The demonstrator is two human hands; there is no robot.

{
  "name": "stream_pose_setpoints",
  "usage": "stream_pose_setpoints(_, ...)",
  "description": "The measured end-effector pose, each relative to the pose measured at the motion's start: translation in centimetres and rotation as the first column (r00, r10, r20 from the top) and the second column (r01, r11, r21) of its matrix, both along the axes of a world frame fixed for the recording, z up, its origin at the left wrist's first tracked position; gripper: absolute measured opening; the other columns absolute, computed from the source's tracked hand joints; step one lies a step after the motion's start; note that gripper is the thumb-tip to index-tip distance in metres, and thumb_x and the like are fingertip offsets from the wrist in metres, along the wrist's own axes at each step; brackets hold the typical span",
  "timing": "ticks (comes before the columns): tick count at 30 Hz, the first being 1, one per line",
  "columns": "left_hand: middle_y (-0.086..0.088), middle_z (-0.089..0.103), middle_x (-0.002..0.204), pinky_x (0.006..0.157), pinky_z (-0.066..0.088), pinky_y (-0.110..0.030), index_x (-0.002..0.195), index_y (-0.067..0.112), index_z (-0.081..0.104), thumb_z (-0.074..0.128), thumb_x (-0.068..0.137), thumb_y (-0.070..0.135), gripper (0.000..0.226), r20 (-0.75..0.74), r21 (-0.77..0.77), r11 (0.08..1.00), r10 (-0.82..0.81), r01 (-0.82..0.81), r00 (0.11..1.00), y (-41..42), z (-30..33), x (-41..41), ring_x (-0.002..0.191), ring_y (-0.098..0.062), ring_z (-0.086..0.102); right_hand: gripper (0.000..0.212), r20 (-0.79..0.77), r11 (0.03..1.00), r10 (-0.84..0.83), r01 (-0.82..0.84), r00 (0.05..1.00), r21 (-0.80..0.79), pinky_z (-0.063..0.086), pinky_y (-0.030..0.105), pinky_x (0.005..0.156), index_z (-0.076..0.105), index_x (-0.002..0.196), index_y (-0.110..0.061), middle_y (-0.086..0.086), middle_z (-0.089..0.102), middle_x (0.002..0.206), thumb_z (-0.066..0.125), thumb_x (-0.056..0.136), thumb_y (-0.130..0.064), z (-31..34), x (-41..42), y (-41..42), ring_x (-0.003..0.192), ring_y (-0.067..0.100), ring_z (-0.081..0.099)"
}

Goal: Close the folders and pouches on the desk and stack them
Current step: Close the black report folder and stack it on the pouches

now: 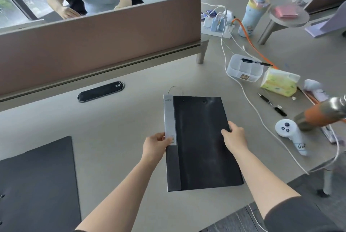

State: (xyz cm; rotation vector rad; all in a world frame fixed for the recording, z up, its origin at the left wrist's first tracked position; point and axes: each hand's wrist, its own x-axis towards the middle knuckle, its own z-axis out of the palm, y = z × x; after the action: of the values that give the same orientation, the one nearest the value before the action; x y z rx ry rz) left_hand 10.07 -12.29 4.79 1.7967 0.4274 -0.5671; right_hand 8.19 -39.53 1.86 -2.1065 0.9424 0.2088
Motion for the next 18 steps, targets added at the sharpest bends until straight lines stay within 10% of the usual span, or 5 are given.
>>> stream_pose_setpoints(5,-0.001,0.079,0.090,0.085,0.060,-0.049,0.085,0.032,0.076,0.074,0.079,0.028,0.008,-0.035,0.012,1.000,0.029,-0.029,0.999,-0.9,-0.4,0.0,0.090,-0.031,0.074,0.044,-0.054,0.999,0.017,-0.019,0.998,-0.029,0.044,0.037,0.072,0.063,0.109,-0.026,0.016,0.062,0.103,0.043,0.071,-0.036,-1.4,0.2,-0.9,0.089,0.036,0.056)
stream_pose_setpoints(12,0.010,0.075,0.107,0.092,0.058,-0.043,0.120,0.026,0.071,0.069,0.062,0.056,0.066,-0.063,0.023,0.999,0.051,-0.050,0.997,-1.5,-1.7,-0.5,0.096,-0.014,0.073,0.030,-0.042,0.999,0.004,-0.002,0.999,0.032,0.056,0.044,0.073,0.060,0.092,-0.021,0.005,0.068,0.099,0.048,0.065,-0.026,-2.2,0.6,-2.2,0.087,0.035,0.064)
stream_pose_setpoints(18,-0.002,0.078,0.102,0.081,0.062,-0.045,0.134,0.022,0.058,0.071,0.089,0.026,0.047,-0.093,-0.089,0.988,0.115,-0.124,0.989,-1.9,-1.6,-1.2,0.087,-0.020,0.076,0.026,0.008,0.991,-0.053,0.052,0.999,0.124,0.054,0.048,0.088,0.067,0.100,-0.010,0.008,0.074,0.102,0.057,0.076,-0.008,0.1,0.6,-1.4,0.100,0.038,0.066)
